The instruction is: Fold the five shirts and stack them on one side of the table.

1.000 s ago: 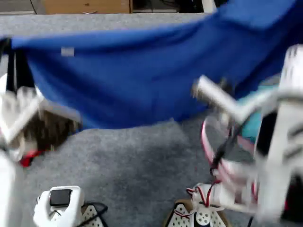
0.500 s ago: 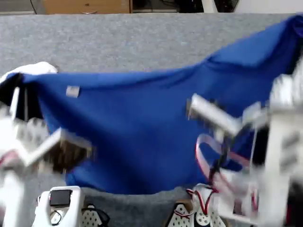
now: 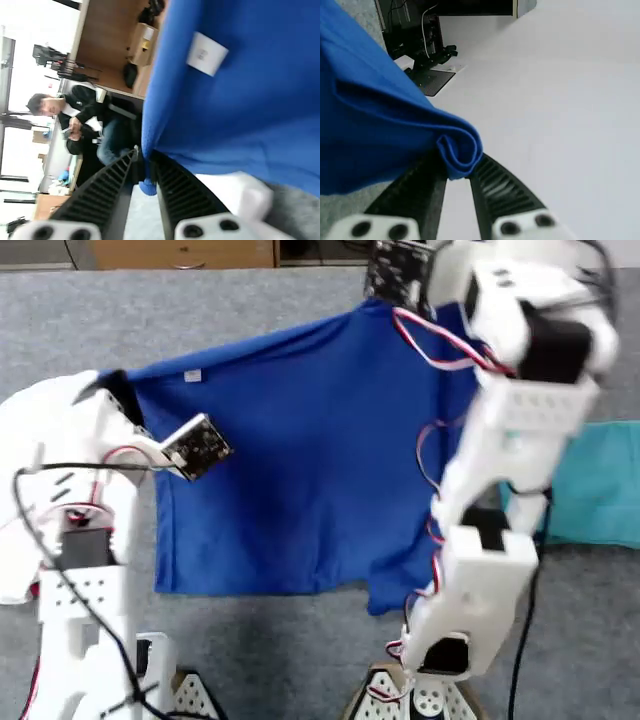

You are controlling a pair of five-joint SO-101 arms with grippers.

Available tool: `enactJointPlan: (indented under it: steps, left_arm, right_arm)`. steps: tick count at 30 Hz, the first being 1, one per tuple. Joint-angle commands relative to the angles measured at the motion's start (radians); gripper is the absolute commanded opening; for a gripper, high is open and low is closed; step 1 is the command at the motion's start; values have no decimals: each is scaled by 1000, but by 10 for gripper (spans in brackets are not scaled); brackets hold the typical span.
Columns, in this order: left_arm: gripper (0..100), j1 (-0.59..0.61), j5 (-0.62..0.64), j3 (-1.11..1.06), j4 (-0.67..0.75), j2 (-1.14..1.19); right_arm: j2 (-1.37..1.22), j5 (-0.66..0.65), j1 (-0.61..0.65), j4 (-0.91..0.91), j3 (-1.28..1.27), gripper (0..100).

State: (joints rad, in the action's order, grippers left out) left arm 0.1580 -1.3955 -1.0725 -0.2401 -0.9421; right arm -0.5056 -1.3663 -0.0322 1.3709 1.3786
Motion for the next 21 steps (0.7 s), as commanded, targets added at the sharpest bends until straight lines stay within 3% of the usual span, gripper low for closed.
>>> enactJointPlan:
  steps: [1,10,16,21]
  left_arm:
    - [18,-11,5,-20,172,125]
    - [18,15,120,506,210,783]
    - [18,44,120,962,210,1205]
    - [18,61,118,1232,206,1423]
  right_arm:
    - [-99,8,7,-184,1,2]
    - [-331,2,7,-583,1,2]
    - [-484,-2,39,-971,1,2]
    - [-570,-2,67,-1241,1,2]
